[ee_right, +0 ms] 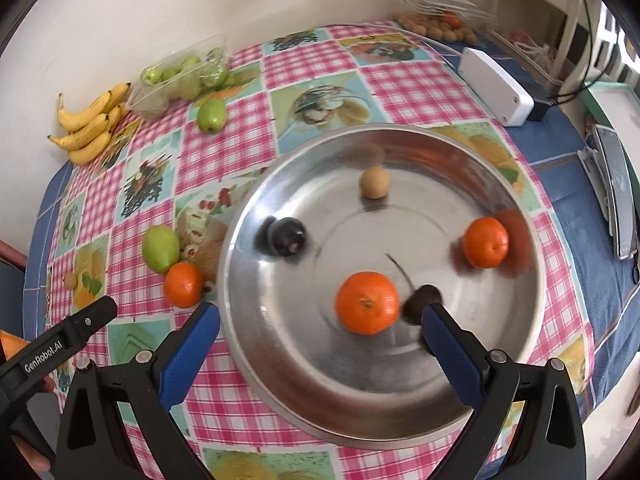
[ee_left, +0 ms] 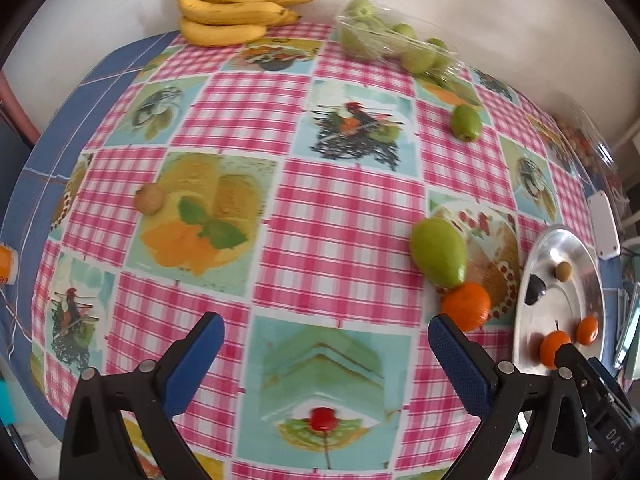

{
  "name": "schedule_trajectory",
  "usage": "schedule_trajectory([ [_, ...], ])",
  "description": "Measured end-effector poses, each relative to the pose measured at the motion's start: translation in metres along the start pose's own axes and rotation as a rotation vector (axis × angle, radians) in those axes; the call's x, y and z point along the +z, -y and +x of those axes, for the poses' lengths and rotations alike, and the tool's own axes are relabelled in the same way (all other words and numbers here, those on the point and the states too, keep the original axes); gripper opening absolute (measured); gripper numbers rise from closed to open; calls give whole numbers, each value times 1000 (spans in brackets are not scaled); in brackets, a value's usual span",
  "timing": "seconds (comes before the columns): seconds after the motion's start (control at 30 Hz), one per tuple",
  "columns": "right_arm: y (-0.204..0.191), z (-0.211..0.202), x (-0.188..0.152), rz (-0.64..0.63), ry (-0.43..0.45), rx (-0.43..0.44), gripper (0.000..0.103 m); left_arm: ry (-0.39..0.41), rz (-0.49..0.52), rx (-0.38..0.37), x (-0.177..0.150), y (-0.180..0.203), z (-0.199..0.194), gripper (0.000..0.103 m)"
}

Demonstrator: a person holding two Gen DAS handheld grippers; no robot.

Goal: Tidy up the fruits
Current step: 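Withdraw both open tools from the bowl toward the remaining fruit, then grasp the small brown kiwi with the left tool while the right tool grasps the green pear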

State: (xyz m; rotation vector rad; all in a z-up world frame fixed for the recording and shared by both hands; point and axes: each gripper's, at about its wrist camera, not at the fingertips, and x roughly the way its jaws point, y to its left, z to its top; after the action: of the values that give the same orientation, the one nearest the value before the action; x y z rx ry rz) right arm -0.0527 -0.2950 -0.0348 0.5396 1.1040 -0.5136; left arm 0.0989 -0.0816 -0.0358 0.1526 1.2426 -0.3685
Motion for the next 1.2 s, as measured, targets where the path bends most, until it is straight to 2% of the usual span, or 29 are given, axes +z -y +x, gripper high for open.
schedule_trajectory([
  [0.27, -38, 6, -4, -61, 1, 20, 101, 8, -71, 15, 8, -38, -3, 103],
  [0.6, -88, 5, -8, -154, 43, 64, 101, 31, -149, 36, 15, -82, -10, 103],
  [0.77, -105, 8, -7, -193, 49, 78, 101, 35, -231, 21, 19, -107, -10, 103],
  [1.0, -119, 20, -1, -232, 41, 64, 101, 53, -241, -6, 33, -121, -6, 103],
  [1.2, -132, 28, 10, -276, 45, 41, 100, 58, -294, -42, 52, -141, 1, 102],
])
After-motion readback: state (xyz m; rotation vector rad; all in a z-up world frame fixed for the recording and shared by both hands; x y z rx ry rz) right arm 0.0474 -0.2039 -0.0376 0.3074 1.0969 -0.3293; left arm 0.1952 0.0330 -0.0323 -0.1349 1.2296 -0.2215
